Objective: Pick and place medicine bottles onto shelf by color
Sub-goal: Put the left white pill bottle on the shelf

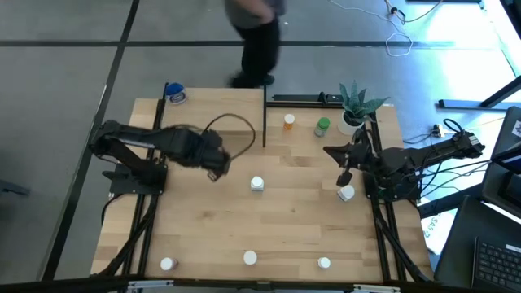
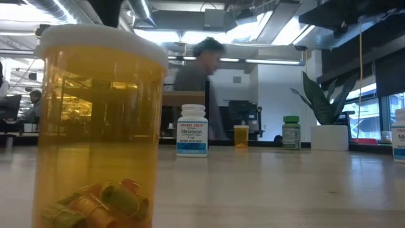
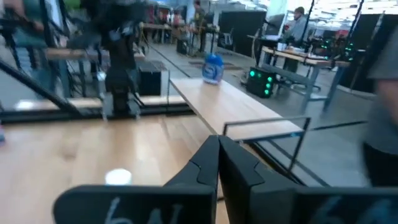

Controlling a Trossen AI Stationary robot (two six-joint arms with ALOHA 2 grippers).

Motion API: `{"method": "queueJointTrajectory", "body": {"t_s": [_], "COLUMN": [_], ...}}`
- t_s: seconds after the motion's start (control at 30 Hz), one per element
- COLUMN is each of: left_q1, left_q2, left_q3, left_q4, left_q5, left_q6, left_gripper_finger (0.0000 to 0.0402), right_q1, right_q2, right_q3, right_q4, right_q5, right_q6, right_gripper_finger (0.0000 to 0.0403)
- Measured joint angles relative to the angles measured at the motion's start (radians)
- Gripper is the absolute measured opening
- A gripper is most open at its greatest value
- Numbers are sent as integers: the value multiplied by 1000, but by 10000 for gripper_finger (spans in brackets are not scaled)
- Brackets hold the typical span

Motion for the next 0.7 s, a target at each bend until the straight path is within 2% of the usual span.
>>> {"method": "queueJointTrajectory", "body": {"t_s": [0.27,0.5,0.7], "left_q1": [-228,-401,-481], "left_q2": [0,6,18], "left_q3": [0,0,-1], "left_q4": [-9,-12,-35], "left_q5": [-10,-105,-147], "left_q6": [-267,-479,-583], "left_gripper_finger": [0,0,0], "right_q1": [0,0,0], "right_q2": [31,198,389], "right_q3": [60,274,487], "right_q4": [-87,-437,-713], "right_q5": [-261,-295,-433], "right_q6": [36,133,150], "right_gripper_finger": [4,2,2]}}
